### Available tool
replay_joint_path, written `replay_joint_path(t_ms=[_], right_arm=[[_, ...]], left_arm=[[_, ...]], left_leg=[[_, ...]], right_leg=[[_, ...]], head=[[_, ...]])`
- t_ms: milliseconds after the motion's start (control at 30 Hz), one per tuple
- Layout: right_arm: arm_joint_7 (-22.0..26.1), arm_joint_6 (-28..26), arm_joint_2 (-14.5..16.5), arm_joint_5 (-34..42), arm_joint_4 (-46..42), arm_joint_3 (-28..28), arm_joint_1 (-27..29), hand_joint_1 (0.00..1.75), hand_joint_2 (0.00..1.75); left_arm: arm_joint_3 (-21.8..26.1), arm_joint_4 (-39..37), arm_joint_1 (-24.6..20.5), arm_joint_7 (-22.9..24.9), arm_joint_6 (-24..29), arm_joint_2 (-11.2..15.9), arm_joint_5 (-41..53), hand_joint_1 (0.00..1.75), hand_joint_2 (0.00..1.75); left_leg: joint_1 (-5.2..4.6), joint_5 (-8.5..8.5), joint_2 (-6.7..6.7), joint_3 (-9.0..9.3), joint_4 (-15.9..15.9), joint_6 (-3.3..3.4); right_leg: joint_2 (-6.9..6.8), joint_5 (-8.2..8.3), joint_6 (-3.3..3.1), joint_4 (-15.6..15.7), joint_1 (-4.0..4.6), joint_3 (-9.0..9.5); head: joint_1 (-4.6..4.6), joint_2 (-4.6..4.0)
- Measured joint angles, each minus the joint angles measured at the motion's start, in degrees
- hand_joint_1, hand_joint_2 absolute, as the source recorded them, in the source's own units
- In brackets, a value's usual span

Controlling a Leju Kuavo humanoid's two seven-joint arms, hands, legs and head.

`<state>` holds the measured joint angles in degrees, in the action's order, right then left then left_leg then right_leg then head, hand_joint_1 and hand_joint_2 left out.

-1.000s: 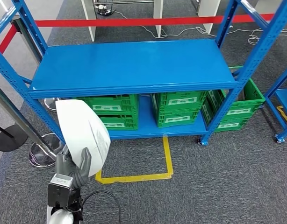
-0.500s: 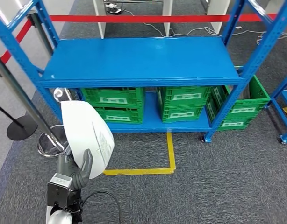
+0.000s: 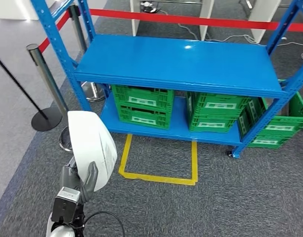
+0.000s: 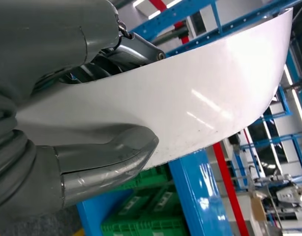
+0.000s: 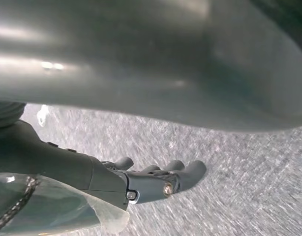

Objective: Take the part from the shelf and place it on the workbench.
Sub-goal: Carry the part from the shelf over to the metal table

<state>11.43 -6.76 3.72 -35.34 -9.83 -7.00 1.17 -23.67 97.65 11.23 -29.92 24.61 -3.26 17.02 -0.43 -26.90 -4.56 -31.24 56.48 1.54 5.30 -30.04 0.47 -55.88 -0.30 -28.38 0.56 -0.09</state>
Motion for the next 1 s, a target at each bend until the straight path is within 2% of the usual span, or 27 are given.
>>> replay_joint_path(t_ms=[67,100,133,200,233,267,300,333,367,433,467,500,567,600,633,700,733,767,800,833,867,900,933,967,1000], right_arm=[[0.02,0.01,0.01,-0.19,0.02,0.13,-0.02,0.0,0.0],[0.01,0.01,0.0,-0.27,0.02,0.2,0.0,0.0,0.0],[0.01,-0.01,-0.02,-0.34,0.03,0.27,0.03,0.0,0.0],[0.02,-0.02,-0.07,-0.52,0.06,0.36,0.07,0.0,0.0],[0.03,-0.03,-0.07,-0.68,0.07,0.39,0.07,0.0,0.0],[0.05,-0.04,-0.07,-0.82,0.08,0.43,0.07,0.0,0.0],[0.35,-0.06,-0.06,-0.94,0.08,0.5,0.05,0.0,0.0],[1.19,-0.08,0.01,-1.01,0.04,0.6,0.02,0.0,0.0],[2.08,-0.13,0.32,-1.17,-0.08,0.76,-0.23,0.0,0.0],[0.69,-0.63,2.04,-1.58,-0.4,1.19,-1.57,0.0,0.0],[-1.88,-1.09,3.29,-1.51,-0.67,1.34,-2.48,0.0,0.0],[-4.39,-1.6,4.41,-0.98,-0.89,1.42,-3.26,0.0,0.0],[-5.72,-2.09,5.78,0.95,-1.27,1.22,-3.92,0.0,0.0],[-4.86,-2.05,5.99,1.85,-1.31,1.01,-3.92,0.0,0.0],[-3.92,-1.94,5.98,2.6,-1.3,0.69,-3.77,0.0,0.0],[-2.66,-1.69,5.51,3.54,-1.27,-0.09,-3.27,0.0,0.0],[-2.39,-1.61,5.16,3.85,-1.26,-0.51,-3.05,0.0,0.0],[-2.37,-1.54,4.82,4.08,-1.26,-0.91,-2.91,0.0,0.0],[-2.44,-1.51,4.54,4.25,-1.25,-1.27,-2.86,0.0,0.0],[-2.51,-1.55,4.34,4.34,-1.25,-1.59,-2.87,0.0,0.0],[-2.53,-1.61,4.24,4.39,-1.25,-1.86,-2.92,0.0,0.0],[-2.52,-1.66,4.22,4.38,-1.25,-2.03,-2.98,0.0,0.0],[-2.49,-1.71,4.22,4.37,-1.23,-2.16,-2.99,0.0,0.0],[-2.42,-1.79,4.22,4.38,-1.21,-2.31,-2.99,0.0,0.0],[-2.31,-1.84,4.22,4.42,-1.19,-2.47,-3.01,0.0,0.0]], left_arm=[[-0.01,0.06,0.34,0.06,0.11,0.14,0.2,1.75,1.75],[0.0,0.11,0.5,0.06,0.15,0.22,0.28,1.75,1.75],[-0.01,0.17,0.56,0.06,0.19,0.31,0.34,1.75,1.75],[-0.01,0.25,0.61,0.07,0.37,0.44,0.4,1.75,1.75],[-0.01,0.25,0.67,0.09,0.53,0.49,0.45,1.75,1.75],[-0.01,0.25,0.82,0.13,0.79,0.51,0.51,1.75,1.75],[0.0,0.26,0.98,0.16,1.07,0.53,0.56,1.75,1.75],[0.02,0.27,1.12,0.2,1.31,0.55,0.55,1.75,1.75],[0.04,0.28,1.19,0.39,1.48,0.56,0.5,1.75,1.75],[0.09,0.27,1.09,0.99,1.86,0.42,0.09,1.75,1.75],[0.09,0.24,0.91,1.28,2.29,0.23,-0.42,1.75,1.75],[0.09,0.16,0.75,1.4,2.89,-0.04,-1.26,1.75,1.75],[0.18,-0.04,0.66,1.13,3.99,-0.54,-3.61,1.75,1.75],[0.28,-0.15,0.71,0.78,4.13,-0.72,-4.81,1.75,1.75],[0.42,-0.23,0.69,0.21,3.96,-0.84,-5.87,1.75,1.75],[0.69,-0.34,0.53,-1.08,3.04,-1.07,-7.31,1.75,1.75],[0.81,-0.36,0.46,-1.58,2.51,-1.15,-7.7,1.75,1.75],[0.91,-0.37,0.45,-1.85,1.99,-1.21,-7.88,1.75,1.75],[1.0,-0.37,0.46,-1.96,1.54,-1.23,-7.96,1.75,1.75],[1.06,-0.37,0.46,-1.97,1.18,-1.26,-7.96,1.75,1.75],[1.11,-0.37,0.44,-1.98,0.89,-1.34,-7.95,1.75,1.75],[1.14,-0.37,0.41,-1.99,0.68,-1.44,-7.93,1.75,1.75],[1.17,-0.37,0.34,-2.0,0.52,-1.55,-7.92,1.75,1.75],[1.2,-0.37,0.27,-2.02,0.38,-1.65,-7.91,1.75,1.75],[1.22,-0.37,0.22,-2.03,0.25,-1.71,-7.91,1.75,1.75]], left_leg=[[0.16,0.34,-1.13,-0.63,0.18,-0.76],[0.09,-0.04,-0.87,-0.97,0.66,-1.09],[0.04,-1.11,-0.03,-1.67,2.1,-1.43],[0.16,-4.95,2.51,-4.47,8.5,-2.15],[0.37,-6.84,3.26,-6.17,12.54,-2.48],[0.57,-7.93,3.65,-7.36,15.58,-2.73],[0.73,-7.96,3.87,-7.67,16.79,-2.91],[0.86,-6.86,4.11,-6.85,15.6,-2.99],[0.93,-4.93,4.67,-4.97,12.23,-2.96],[0.74,-1.56,7.26,-0.69,3.99,-2.59],[0.58,-0.81,8.4,0.55,1.32,-2.27],[0.4,-0.71,8.99,0.96,0.12,-1.95],[0.31,-0.63,7.94,0.7,-0.24,-1.17],[0.37,-0.39,7.19,0.65,-0.47,-0.75],[0.47,-0.13,6.44,0.58,-0.69,-0.34],[0.59,0.26,5.1,0.33,-0.92,0.21],[0.56,0.33,4.42,0.16,-0.88,0.33],[0.51,0.37,3.78,0.04,-0.82,0.39],[0.46,0.38,3.12,-0.04,-0.73,0.41],[0.45,0.38,2.42,-0.07,-0.59,0.4],[0.46,0.34,1.7,-0.06,-0.44,0.35],[0.49,0.26,1.0,-0.1,-0.23,0.23],[0.43,0.15,0.32,-0.25,0.07,0.05],[0.41,0.12,-0.36,-0.55,0.38,-0.22],[0.43,0.17,-0.97,-0.91,0.62,-0.54]], right_leg=[[-1.29,0.25,-0.28,0.44,-0.06,0.06],[-2.06,0.48,-0.5,0.68,-0.2,0.09],[-2.92,0.69,-0.75,0.92,-0.35,0.1],[-4.66,0.85,-1.06,1.08,-0.41,-0.01],[-5.57,0.85,-1.13,1.05,-0.38,-0.12],[-6.46,0.84,-1.13,1.02,-0.35,-0.2],[-7.31,0.84,-1.13,0.99,-0.34,-0.26],[-8.12,0.82,-1.1,0.96,-0.35,-0.28],[-8.86,0.79,-1.06,0.94,-0.34,-0.25],[-9.93,0.69,-0.84,0.79,-0.06,-0.26],[-10.38,0.66,-0.63,0.68,0.16,-0.37],[-10.85,0.62,-0.38,0.57,0.36,-0.47],[-12.09,0.49,0.26,0.51,0.41,-0.47],[-11.58,0.06,0.6,0.22,0.26,-0.56],[-10.3,-0.92,0.88,-0.91,0.08,-1.02],[-6.75,-4.41,1.26,-6.74,-0.22,-3.78],[-5.84,-6.27,1.33,-10.91,-0.27,-5.78],[-5.51,-7.4,1.41,-14.43,-0.27,-7.58],[-5.4,-7.45,1.45,-16.29,-0.26,-8.65],[-5.32,-6.29,1.43,-15.85,-0.27,-8.67],[-5.1,-4.21,1.36,-13.17,-0.32,-7.61],[-4.31,-1.91,1.29,-9.22,-0.43,-5.93],[-2.9,-0.34,1.23,-5.48,-0.63,-4.3],[-1.7,0.48,1.16,-2.84,-0.79,-3.02],[-0.76,0.62,1.07,-1.52,-0.89,-2.35]], head=[[0.04,0.0],[-0.02,0.0],[-0.24,0.0],[-0.63,0.0],[-0.76,0.0],[-0.74,0.0],[-0.76,0.0],[-0.76,0.0],[-0.75,0.0],[-0.77,0.0],[-0.74,0.0],[-0.77,0.0],[-0.82,0.0],[-0.87,0.0],[-0.81,0.0],[-0.63,0.0],[-0.55,0.0],[-0.53,0.0],[-0.54,0.0],[-0.53,0.0],[-0.54,0.0],[-0.52,0.0],[-0.52,0.0],[-0.53,0.0],[-0.53,0.0]])
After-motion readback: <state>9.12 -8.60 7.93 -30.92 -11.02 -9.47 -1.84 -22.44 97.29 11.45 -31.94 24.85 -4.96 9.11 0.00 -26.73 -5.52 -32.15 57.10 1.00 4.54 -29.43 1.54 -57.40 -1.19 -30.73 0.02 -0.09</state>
